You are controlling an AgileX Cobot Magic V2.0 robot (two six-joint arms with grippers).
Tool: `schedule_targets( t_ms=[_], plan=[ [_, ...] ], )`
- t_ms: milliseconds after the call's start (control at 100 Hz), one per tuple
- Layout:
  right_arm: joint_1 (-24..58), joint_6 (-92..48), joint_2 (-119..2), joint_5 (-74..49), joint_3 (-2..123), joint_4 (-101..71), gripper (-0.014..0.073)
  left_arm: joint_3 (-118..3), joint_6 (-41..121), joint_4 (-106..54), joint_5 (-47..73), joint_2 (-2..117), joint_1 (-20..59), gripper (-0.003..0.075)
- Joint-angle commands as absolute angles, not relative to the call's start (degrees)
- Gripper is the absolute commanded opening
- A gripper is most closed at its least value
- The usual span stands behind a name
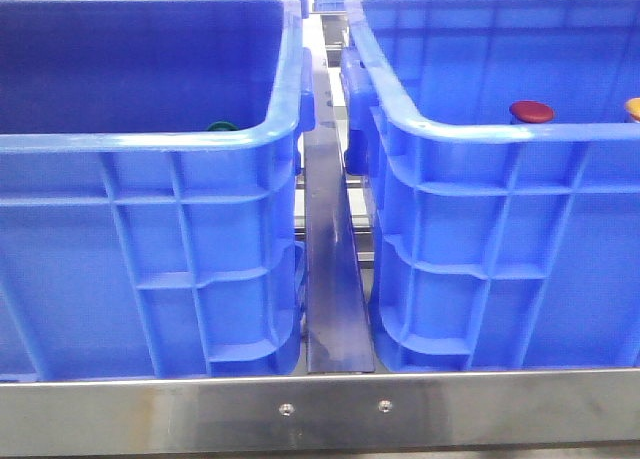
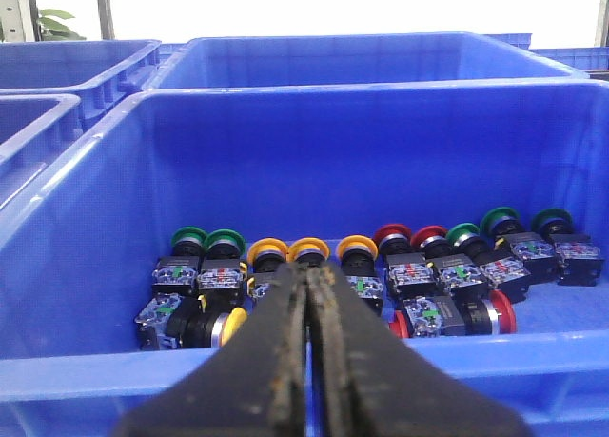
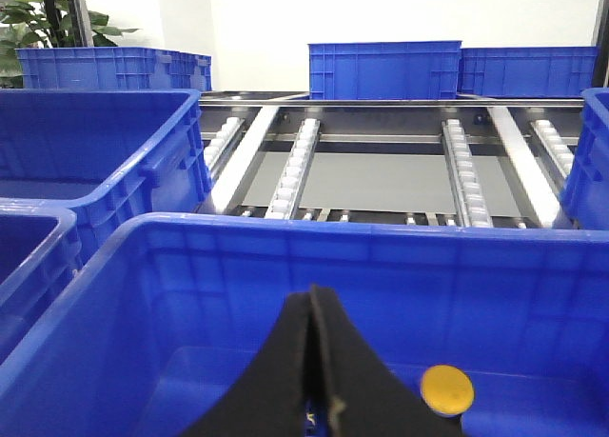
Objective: Pick red and yellow buttons and place in box
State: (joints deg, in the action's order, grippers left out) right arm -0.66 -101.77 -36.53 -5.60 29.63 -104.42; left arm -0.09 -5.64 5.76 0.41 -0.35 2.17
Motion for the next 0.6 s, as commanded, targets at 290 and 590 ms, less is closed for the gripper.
schedule_targets(
  t_ms=[290,590],
  plan=[
    [-0.7,-101.6,-36.3,-7.5,31.1,-108.7,-0.0069,1.1,-5.9,5.7,-4.5,-2.1,2.6,-0.0020],
    [-0.7,-99.5,-34.8,-11.9,31.1,-105.6,-0.0069,1.1,-5.9,5.7,-4.5,-2.1,2.6,-0.0020]
  ],
)
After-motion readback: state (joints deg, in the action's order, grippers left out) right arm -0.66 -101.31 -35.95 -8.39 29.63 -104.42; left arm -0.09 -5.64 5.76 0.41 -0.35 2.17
